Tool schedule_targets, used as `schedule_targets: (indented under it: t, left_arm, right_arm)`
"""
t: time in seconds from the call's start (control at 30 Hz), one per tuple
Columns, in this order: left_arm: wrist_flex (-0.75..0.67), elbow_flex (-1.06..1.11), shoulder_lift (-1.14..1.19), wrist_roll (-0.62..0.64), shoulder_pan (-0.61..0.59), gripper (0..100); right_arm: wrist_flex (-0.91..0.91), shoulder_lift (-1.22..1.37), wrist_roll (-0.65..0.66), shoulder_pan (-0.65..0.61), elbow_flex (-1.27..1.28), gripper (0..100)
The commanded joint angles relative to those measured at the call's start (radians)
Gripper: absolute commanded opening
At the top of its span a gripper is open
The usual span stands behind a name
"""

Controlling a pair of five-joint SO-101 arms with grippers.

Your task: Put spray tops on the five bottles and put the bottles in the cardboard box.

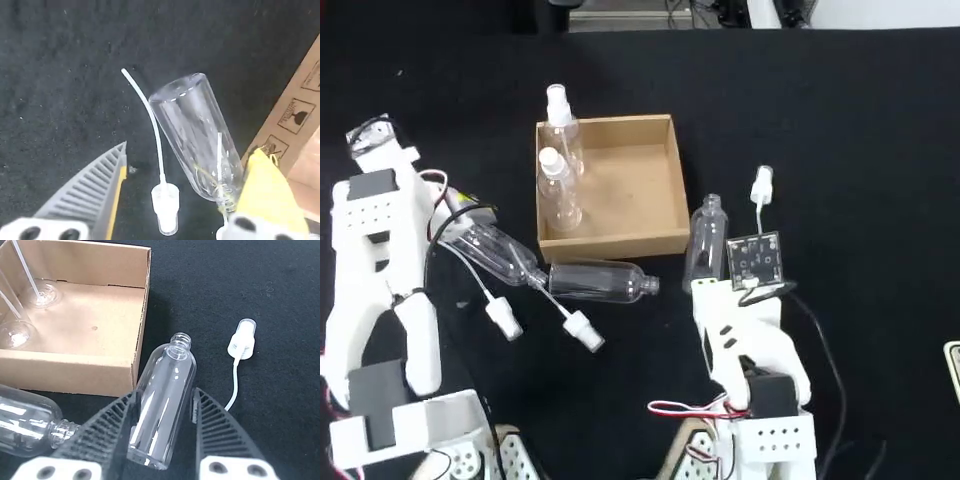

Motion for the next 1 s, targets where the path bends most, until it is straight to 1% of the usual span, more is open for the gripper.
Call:
schedule_targets:
  t: [0.0, 0.17, 0.43, 0.47, 0.53, 0.67, 0.73, 0.8, 0.93, 0.97]
  left_arm:
    - [-0.015, -0.019, 0.021, 0.017, 0.025, 35]
    - [-0.025, -0.016, 0.097, 0.017, 0.114, 35]
    - [-0.041, -0.079, 0.245, 0.018, 0.097, 35]
    - [-0.041, -0.087, 0.253, 0.018, 0.096, 34]
    - [-0.041, -0.09, 0.255, 0.018, 0.082, 28]
    - [-0.044, -0.117, 0.245, 0.018, 0.068, 9]
    - [-0.046, -0.143, 0.245, 0.018, 0.064, 2]
    - [-0.046, -0.18, 0.245, 0.009, 0.064, 4]
    - [-0.034, -0.288, 0.244, 0.008, 0.062, 3]
    - [-0.011, -0.321, 0.242, 0.008, 0.062, 3]
  right_arm:
    - [-0.006, -0.097, 0.003, 0.017, -0.007, 14.5]
    - [-0.006, -0.096, 0.003, 0.017, -0.007, 14.5]
    - [-0.006, -0.096, 0.003, 0.017, -0.007, 14.5]
    - [-0.006, -0.096, 0.003, 0.017, -0.007, 14.5]
    - [-0.006, -0.097, 0.003, 0.017, -0.007, 14.5]
    - [-0.006, -0.097, 0.003, 0.017, -0.007, 14.5]
    - [-0.006, -0.097, 0.003, 0.017, -0.007, 14.5]
    - [-0.006, -0.097, 0.003, 0.017, -0.007, 14.5]
    - [-0.006, -0.096, 0.003, 0.017, -0.007, 14.5]
    - [-0.006, -0.094, 0.003, 0.017, -0.007, 14.5]
